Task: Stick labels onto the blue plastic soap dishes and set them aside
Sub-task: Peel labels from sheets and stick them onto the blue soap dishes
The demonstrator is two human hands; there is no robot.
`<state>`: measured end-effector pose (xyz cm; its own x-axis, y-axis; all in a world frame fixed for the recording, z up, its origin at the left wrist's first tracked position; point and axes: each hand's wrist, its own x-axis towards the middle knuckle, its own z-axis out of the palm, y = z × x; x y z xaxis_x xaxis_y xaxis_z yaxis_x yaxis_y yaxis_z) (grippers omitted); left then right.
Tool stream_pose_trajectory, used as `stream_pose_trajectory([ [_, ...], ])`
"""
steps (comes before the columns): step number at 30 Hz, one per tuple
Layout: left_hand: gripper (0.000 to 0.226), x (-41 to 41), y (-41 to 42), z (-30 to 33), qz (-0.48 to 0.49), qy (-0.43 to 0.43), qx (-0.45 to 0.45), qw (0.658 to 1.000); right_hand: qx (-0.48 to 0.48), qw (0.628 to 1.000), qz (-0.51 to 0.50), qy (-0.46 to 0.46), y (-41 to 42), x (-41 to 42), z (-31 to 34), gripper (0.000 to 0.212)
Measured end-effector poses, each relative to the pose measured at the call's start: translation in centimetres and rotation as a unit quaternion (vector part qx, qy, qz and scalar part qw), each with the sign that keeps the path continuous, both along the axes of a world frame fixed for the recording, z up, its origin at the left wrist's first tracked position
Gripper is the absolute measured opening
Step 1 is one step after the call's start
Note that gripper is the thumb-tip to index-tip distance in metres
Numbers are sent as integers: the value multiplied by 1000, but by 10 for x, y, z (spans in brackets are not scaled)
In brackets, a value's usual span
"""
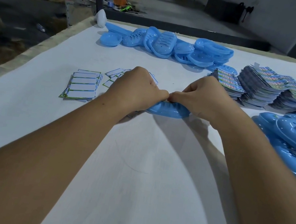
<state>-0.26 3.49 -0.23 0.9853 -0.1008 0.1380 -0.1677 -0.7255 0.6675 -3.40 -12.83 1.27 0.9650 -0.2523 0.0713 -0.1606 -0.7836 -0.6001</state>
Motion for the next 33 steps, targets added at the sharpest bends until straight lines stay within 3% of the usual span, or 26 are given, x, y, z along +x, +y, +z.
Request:
stream_pose_trajectory([
  [12, 24, -4, 0, 1, 3, -36, 62, 997, -81, 997, -1, -19, 2, -4, 2, 44],
  [23, 34, -1, 4, -2, -5, -42, 49, 998, -25, 1000, 0, 11, -8, 1, -1, 49],
  [27, 16, 0, 5, 1, 10, -53, -11, 998, 17, 996, 87, -20, -9, -1, -2, 39],
  [30, 10, -1, 7, 4, 24, -91, -43, 995, -34, 982, 183, 36, -2, -8, -1, 66],
  [33, 5, 0, 9, 2, 26, -125, -59, 990, -45, 977, 205, 28, 4, -11, -3, 67],
])
